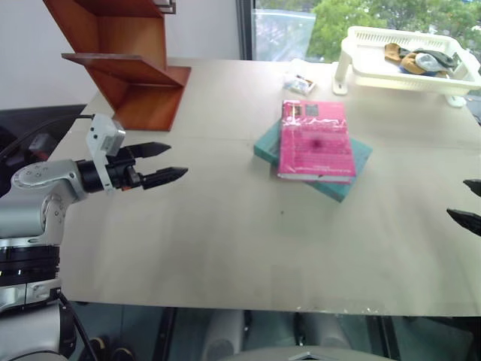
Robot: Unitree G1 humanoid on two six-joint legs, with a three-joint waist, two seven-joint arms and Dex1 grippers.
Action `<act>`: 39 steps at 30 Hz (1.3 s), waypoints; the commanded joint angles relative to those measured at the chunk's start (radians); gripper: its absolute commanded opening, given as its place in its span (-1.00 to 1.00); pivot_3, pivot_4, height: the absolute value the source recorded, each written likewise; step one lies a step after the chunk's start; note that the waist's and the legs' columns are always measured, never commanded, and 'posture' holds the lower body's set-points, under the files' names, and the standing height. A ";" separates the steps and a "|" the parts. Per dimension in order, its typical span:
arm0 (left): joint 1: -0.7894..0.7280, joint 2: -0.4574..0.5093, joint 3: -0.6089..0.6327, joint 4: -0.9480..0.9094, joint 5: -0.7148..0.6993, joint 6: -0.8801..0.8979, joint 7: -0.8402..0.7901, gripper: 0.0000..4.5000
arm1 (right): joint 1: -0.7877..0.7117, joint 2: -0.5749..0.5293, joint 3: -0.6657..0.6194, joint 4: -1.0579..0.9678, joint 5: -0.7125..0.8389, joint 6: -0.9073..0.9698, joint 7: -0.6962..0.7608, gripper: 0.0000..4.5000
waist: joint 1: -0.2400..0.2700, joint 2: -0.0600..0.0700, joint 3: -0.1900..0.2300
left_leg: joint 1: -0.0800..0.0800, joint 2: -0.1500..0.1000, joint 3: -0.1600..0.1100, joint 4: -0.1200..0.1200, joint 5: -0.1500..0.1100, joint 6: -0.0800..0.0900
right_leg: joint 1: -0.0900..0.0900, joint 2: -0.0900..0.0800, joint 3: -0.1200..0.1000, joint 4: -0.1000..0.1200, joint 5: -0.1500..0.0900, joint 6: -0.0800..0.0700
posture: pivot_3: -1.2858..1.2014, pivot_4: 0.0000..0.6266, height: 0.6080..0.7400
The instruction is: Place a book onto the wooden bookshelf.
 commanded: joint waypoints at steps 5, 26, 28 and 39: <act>0.000 0.026 0.024 -0.042 -0.014 -0.007 -0.020 0.98 | 0.008 -0.012 -0.022 0.048 -0.030 -0.052 0.041 1.00 | 0.000 0.000 0.000 | 0.000 0.000 0.000 0.000 0.000 0.000 | 0.000 0.000 0.000 0.000 0.000 0.000 | 0.03 -0.52 1.00; 0.009 0.016 0.028 -0.080 -0.022 -0.001 0.009 0.98 | -0.101 0.015 0.100 0.114 -0.091 -0.108 -0.001 1.00 | -0.002 0.000 0.000 | 0.000 0.000 0.000 0.000 0.000 0.000 | 0.000 0.001 0.000 0.000 0.000 0.000 | 0.03 -0.52 1.00; 0.003 0.018 0.032 -0.099 -0.036 0.002 -0.002 0.98 | -0.167 0.043 0.145 0.108 -0.106 -0.082 -0.083 1.00 | -0.005 0.000 0.000 | 0.001 0.001 0.000 0.000 0.000 0.000 | 0.000 0.001 0.001 0.001 0.000 0.000 | 0.03 -0.52 1.00; -0.143 0.101 -0.027 -0.164 -0.053 0.021 -0.098 0.98 | -0.614 0.259 0.415 0.232 -0.243 -0.022 -0.412 1.00 | -0.005 0.000 0.001 | -0.001 0.001 0.002 0.001 0.000 0.000 | -0.004 0.002 0.002 0.004 0.000 0.000 | 0.03 -0.52 1.00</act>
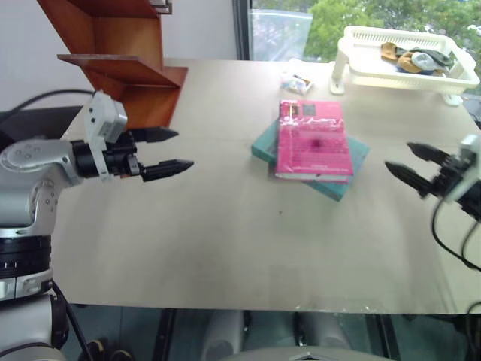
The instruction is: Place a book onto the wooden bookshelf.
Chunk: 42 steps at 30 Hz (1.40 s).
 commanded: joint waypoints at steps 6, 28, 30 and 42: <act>-0.094 0.065 0.004 -0.080 -0.043 0.011 -0.080 0.98 | -0.284 0.129 0.102 0.260 -0.119 0.030 -0.222 1.00 | 0.002 0.000 0.001 | -0.002 0.000 0.000 -0.001 0.000 0.000 | -0.002 0.001 0.000 -0.001 0.000 0.000 | 0.03 -0.52 1.00; 0.012 0.177 0.094 -0.101 -0.148 0.168 -0.091 0.98 | -0.526 0.249 0.072 0.846 -0.143 -0.083 -0.056 1.00 | -0.026 0.001 0.002 | -0.002 0.001 0.000 -0.001 0.000 0.000 | -0.003 0.002 0.001 0.000 0.000 0.000 | 0.03 -0.52 1.00; 0.008 0.177 0.088 -0.092 -0.141 0.158 -0.090 0.98 | -0.507 0.261 0.096 0.822 -0.154 -0.091 0.014 1.00 | -0.026 0.001 0.002 | -0.002 0.001 0.000 -0.001 0.000 0.000 | -0.003 0.003 0.001 0.000 0.000 0.000 | 0.03 -0.52 1.00; 0.016 0.184 0.082 -0.076 -0.113 0.135 -0.091 0.98 | -0.392 0.291 0.204 0.715 -0.209 -0.160 0.259 1.00 | -0.025 0.001 0.002 | -0.002 0.001 0.000 -0.001 0.000 0.000 | -0.003 0.003 0.001 0.000 0.000 0.000 | 0.03 -0.52 1.00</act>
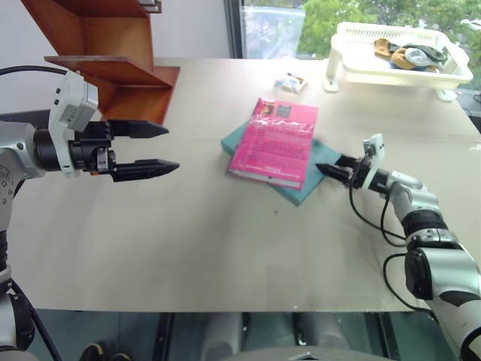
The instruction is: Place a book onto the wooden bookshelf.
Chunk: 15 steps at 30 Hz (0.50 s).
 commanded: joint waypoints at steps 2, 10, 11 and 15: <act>0.002 0.026 0.020 -0.011 0.008 -0.014 0.001 0.98 | 0.051 0.011 0.043 -0.083 -0.005 0.009 0.089 1.00 | 0.000 0.000 0.000 | 0.000 0.000 0.000 0.000 0.000 0.000 | 0.000 0.000 0.000 0.000 0.000 0.000 | 0.03 -0.52 1.00; -0.005 0.015 0.009 -0.004 0.015 -0.018 0.007 0.98 | 0.095 0.028 0.101 -0.175 -0.044 -0.020 0.075 1.00 | 0.000 0.000 0.000 | 0.001 0.000 0.000 0.000 0.000 0.000 | 0.000 0.000 0.000 0.000 0.000 0.000 | 0.03 -0.52 1.00; -0.005 0.014 0.008 -0.002 0.017 -0.020 0.007 0.98 | 0.087 0.027 0.086 -0.170 -0.038 -0.015 0.048 1.00 | -0.001 0.000 0.000 | 0.001 0.000 0.000 0.000 0.000 0.000 | 0.000 0.000 0.000 0.000 0.000 0.000 | 0.03 -0.52 1.00; 0.009 0.017 0.013 -0.007 0.016 -0.020 0.007 0.98 | 0.045 0.026 -0.008 -0.170 0.054 0.048 -0.008 1.00 | 0.001 0.000 0.000 | 0.001 0.000 0.000 0.000 0.000 0.000 | 0.001 0.000 0.000 0.001 0.000 0.000 | 0.03 -0.52 1.00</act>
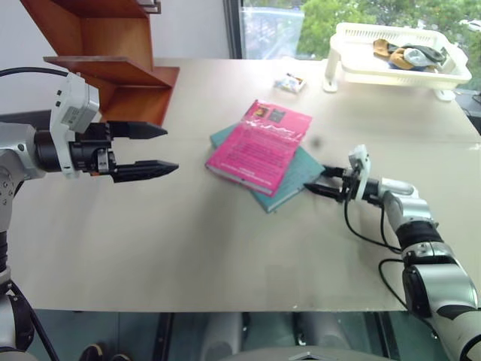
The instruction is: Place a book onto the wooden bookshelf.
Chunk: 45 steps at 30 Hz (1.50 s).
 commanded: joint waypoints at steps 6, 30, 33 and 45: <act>0.013 0.015 0.020 -0.014 0.006 -0.013 0.008 0.98 | -0.077 0.013 -0.098 -0.028 0.079 0.067 -0.099 1.00 | 0.002 0.000 0.000 | 0.000 0.000 0.000 0.000 0.000 0.000 | 0.000 0.000 0.000 0.000 0.000 0.000 | 0.03 -0.52 1.00; 0.083 0.037 0.068 -0.044 0.002 -0.005 0.034 0.98 | -0.027 0.052 0.191 -0.179 -0.042 0.026 0.233 1.00 | 0.001 0.000 0.000 | 0.000 0.000 -0.001 -0.001 0.000 0.000 | -0.001 0.000 -0.001 0.000 0.000 0.000 | 0.03 -0.52 1.00; 0.097 0.040 0.082 -0.051 -0.002 -0.001 0.037 0.98 | -0.050 0.046 0.164 -0.132 -0.065 0.008 0.128 1.00 | 0.001 0.000 0.000 | 0.000 0.000 -0.001 0.000 0.000 0.000 | -0.001 -0.001 -0.001 0.000 0.000 0.000 | 0.03 -0.52 1.00; 0.094 0.037 0.067 -0.030 0.004 -0.018 0.041 0.98 | -0.168 0.040 -0.070 -0.145 0.127 0.298 -0.113 1.00 | -0.003 0.000 0.001 | 0.000 0.000 0.000 -0.001 0.000 0.000 | -0.001 -0.002 0.000 0.000 0.000 0.000 | 0.03 -0.52 1.00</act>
